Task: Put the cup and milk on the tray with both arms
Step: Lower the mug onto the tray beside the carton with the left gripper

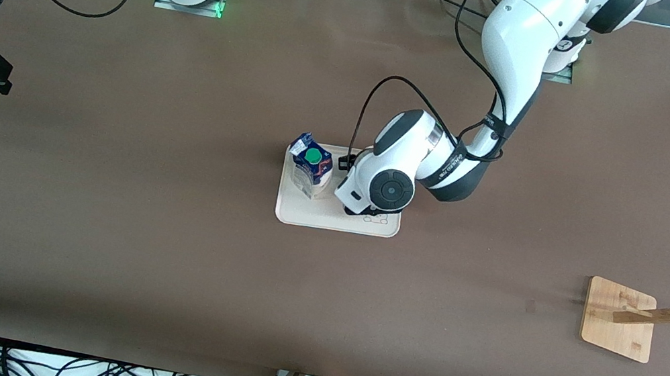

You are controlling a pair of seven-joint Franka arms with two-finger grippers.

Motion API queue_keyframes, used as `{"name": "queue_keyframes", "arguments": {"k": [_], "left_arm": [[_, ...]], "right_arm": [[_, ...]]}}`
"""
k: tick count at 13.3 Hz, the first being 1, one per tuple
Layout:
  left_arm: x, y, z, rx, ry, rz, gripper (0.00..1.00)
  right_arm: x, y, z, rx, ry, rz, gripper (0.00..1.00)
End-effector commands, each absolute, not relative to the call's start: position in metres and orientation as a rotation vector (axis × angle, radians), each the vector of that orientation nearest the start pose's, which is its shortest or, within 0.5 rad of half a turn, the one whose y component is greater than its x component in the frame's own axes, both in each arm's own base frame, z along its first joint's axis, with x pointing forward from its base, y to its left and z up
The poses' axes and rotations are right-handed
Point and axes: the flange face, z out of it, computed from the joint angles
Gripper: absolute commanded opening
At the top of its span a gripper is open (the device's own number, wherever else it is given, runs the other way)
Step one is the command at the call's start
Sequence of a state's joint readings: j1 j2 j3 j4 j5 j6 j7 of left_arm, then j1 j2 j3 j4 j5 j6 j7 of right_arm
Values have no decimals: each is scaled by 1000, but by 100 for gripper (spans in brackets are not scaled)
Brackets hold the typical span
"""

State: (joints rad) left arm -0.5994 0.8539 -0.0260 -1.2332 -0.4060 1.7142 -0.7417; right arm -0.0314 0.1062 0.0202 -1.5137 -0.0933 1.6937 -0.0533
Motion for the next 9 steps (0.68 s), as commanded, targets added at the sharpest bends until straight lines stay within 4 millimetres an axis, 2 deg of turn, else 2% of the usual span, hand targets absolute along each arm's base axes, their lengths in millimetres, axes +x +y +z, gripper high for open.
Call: {"name": "queue_keyframes", "arguments": {"k": [1,2,3,4,5,7,8,9], "left_arm": [[561,-438,223,-3052,-445,893,4],[565,-432,222,-3048,-456,891,13],[568,-426,221,-3045,-469,893,38],[570,-424,222,-3049,-466,890,93],[571,-424,224,-3056,-454,887,100],[572,-424,230,-3064,-453,878,100],[573,-424,233,-3066,-450,874,100],[575,-423,238,-3068,-457,871,100]], "right_arm": [[594,-16,610,-3253,-104,-105,100],[595,-18,610,-3255,-99,-102,100],[593,-22,609,-3254,-86,-80,100],[590,-25,607,-3253,-71,-40,100],[590,-25,606,-3247,-60,-30,100],[589,-28,608,-3242,-61,-32,100],[587,-22,615,-3208,-77,-46,100],[585,-19,613,-3169,-86,-17,100]]}}
